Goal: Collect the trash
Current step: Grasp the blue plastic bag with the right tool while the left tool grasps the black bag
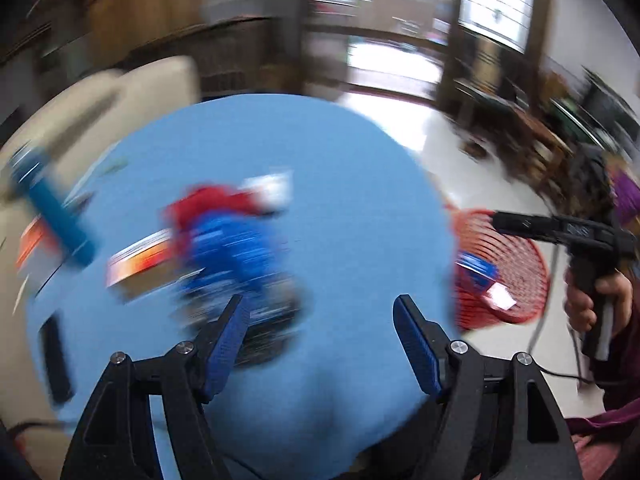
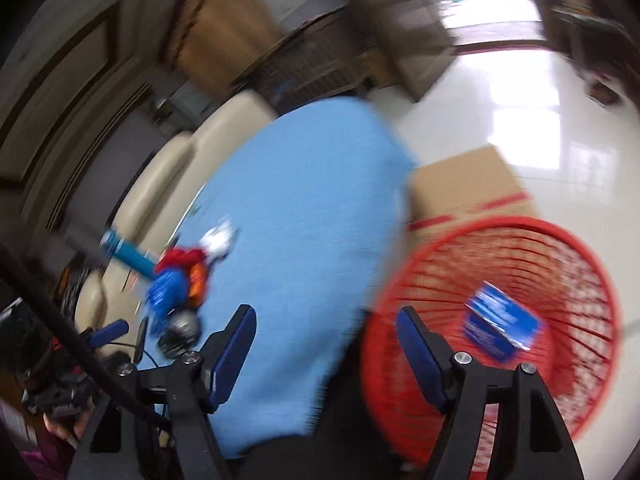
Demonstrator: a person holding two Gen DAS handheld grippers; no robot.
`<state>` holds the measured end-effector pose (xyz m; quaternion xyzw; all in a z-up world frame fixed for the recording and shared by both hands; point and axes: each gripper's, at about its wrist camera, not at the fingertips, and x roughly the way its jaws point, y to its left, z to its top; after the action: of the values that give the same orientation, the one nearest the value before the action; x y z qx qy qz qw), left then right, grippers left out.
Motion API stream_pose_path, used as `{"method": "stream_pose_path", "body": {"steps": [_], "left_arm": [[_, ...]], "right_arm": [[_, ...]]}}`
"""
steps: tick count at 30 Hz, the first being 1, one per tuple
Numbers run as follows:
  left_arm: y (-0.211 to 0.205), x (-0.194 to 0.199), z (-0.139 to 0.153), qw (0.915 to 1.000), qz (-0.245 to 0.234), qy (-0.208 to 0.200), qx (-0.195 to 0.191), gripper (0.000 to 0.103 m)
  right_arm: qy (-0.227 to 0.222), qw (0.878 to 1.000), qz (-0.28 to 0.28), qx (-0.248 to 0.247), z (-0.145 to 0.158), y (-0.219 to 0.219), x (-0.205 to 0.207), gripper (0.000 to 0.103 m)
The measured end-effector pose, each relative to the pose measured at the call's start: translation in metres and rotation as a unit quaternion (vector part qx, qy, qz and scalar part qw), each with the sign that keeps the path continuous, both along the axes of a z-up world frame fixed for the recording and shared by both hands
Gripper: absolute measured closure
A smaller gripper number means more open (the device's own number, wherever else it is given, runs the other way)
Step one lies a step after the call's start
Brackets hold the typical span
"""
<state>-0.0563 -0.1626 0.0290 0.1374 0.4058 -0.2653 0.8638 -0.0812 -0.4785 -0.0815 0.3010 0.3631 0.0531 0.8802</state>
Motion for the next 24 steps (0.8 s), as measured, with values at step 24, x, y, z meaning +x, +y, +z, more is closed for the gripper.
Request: {"method": "stream_pose_path", "body": {"steps": [24], "left_arm": [[0.076,0.055,-0.049,0.9968,0.06,0.042,-0.033,0.026]], "right_arm": [[-0.005,0.984,0.156,-0.086,0.012,0.191,0.157,0.063]]}}
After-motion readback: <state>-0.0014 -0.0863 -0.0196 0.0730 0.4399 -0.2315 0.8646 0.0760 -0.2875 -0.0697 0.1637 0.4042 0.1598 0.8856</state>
